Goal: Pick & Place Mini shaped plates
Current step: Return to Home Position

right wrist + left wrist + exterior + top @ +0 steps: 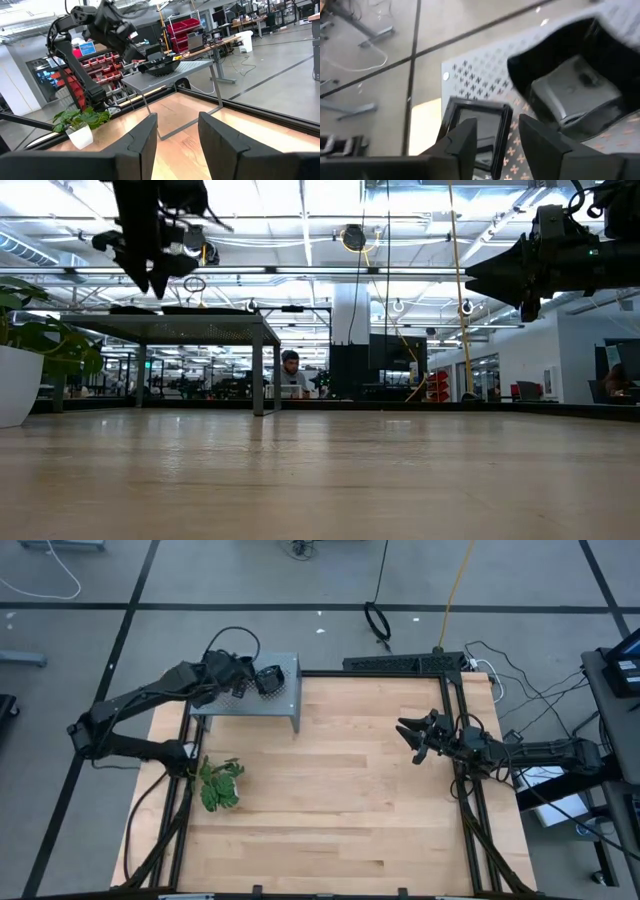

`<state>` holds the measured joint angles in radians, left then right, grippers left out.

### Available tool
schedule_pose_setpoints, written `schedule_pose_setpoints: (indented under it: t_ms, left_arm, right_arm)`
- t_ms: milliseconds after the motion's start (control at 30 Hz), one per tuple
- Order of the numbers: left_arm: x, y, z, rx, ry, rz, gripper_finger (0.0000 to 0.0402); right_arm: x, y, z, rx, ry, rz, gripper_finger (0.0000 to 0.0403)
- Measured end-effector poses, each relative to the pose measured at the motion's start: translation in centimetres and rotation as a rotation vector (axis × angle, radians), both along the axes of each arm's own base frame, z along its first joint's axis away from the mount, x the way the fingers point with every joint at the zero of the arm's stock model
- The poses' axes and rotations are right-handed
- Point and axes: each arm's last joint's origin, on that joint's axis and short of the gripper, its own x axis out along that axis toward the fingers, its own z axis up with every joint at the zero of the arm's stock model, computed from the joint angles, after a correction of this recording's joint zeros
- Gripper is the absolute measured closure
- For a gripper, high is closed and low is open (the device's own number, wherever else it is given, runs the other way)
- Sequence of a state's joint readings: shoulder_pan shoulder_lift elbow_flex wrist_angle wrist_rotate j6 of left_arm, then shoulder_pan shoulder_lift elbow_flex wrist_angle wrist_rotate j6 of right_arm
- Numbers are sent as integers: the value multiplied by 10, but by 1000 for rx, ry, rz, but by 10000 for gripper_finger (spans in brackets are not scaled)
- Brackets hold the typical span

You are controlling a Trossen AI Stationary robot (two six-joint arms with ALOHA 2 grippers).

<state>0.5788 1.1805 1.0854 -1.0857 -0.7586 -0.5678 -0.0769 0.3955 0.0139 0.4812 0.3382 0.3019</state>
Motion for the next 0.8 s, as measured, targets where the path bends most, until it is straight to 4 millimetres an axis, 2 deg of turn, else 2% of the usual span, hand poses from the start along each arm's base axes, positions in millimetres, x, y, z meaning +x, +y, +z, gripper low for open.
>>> schedule_pose_setpoints:
  t_ms: [200, 400, 600, 800]
  left_arm:
    - [-13, -19, 30, 128, -122, -136, 222]
    - [-30, -40, 57, 223, -283, -274, 215]
    - [-46, -59, 65, 128, -439, -448, 215]
    - [-64, -73, 66, 89, -505, -473, 215]
  right_arm:
    - [0, 0, 0, 0, 0, 0, 273]
    - [0, 0, 0, 0, 0, 0, 273]
    - [0, 0, 0, 0, 0, 0, 273]
    - [0, 0, 0, 0, 0, 0, 273]
